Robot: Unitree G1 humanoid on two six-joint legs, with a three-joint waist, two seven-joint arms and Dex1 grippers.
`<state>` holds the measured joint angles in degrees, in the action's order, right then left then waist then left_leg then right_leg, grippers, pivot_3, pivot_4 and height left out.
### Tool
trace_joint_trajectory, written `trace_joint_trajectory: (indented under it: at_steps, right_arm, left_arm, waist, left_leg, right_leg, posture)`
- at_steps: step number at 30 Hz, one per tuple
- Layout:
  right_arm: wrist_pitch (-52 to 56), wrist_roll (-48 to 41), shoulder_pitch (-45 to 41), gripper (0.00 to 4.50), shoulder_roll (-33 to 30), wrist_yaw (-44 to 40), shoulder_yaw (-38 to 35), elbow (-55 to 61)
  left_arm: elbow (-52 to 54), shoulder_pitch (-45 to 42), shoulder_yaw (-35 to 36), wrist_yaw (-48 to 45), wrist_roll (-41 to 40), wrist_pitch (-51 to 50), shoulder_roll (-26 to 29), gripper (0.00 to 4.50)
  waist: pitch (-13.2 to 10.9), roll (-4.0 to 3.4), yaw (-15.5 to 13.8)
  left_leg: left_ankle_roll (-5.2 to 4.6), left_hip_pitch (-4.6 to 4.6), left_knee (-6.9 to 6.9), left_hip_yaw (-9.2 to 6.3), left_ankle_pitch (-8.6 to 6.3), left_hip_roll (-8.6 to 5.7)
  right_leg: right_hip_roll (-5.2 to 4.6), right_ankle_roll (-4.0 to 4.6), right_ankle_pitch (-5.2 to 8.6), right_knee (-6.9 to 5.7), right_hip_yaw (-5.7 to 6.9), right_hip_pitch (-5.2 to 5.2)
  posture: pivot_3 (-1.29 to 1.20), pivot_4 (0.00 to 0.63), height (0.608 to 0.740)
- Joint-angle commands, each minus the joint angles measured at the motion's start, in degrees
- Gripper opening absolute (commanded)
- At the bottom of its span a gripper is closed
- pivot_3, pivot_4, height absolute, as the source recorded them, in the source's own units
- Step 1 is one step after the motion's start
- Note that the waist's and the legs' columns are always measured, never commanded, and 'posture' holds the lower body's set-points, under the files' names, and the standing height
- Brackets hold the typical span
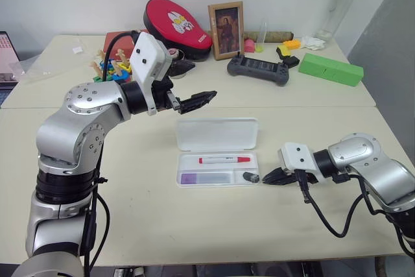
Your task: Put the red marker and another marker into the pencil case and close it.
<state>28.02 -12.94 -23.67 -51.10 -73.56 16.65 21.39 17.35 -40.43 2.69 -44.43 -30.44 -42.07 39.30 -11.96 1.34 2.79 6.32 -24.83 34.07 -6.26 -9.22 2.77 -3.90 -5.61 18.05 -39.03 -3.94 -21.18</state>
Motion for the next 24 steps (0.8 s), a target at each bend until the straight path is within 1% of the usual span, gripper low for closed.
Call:
trace_joint_trajectory:
  at_steps: [1,5,15,24]
  right_arm:
    - [-0.3,0.4,-1.6,0.04,1.0,0.6,0.4,0.0]
    - [-1.2,1.7,-3.1,0.04,2.6,0.9,1.7,-2.2]
    - [-1.2,3.1,-5.5,0.04,5.4,1.4,3.5,-3.8]
    - [0.0,2.4,-6.0,0.04,4.8,1.4,2.4,-2.8]
  left_arm:
    - [0.8,-0.9,1.1,0.0,-0.1,1.1,0.4,4.5]
    - [1.1,-0.7,1.2,0.1,0.0,1.1,0.5,4.5]
    - [1.7,-0.2,1.4,0.5,-0.1,0.7,0.5,4.5]
    - [1.8,0.3,1.5,0.6,-0.3,0.9,0.3,4.5]
  waist:
    - [0.0,0.0,0.0]
    - [0.0,0.0,0.0]
    - [0.0,0.0,0.0]
    - [0.0,0.0,0.0]
  left_leg:
    - [0.0,0.0,0.0,0.0,0.0,0.0]
    - [0.0,0.0,0.0,0.0,0.0,0.0]
    - [0.0,0.0,-0.01,0.0,0.0,0.0]
    - [0.0,0.0,-0.01,0.0,0.0,0.0]
  right_leg:
    - [0.0,0.0,0.0,0.0,0.0,0.0]
    - [0.0,0.0,0.0,0.0,0.0,0.0]
    - [0.0,0.0,0.0,0.0,0.0,0.0]
    - [0.0,0.0,0.0,0.0,0.0,0.0]
  posture:
    - [0.0,0.15,0.74]
    - [0.0,0.15,0.74]
    - [0.0,0.15,0.74]
    - [0.0,0.15,0.74]
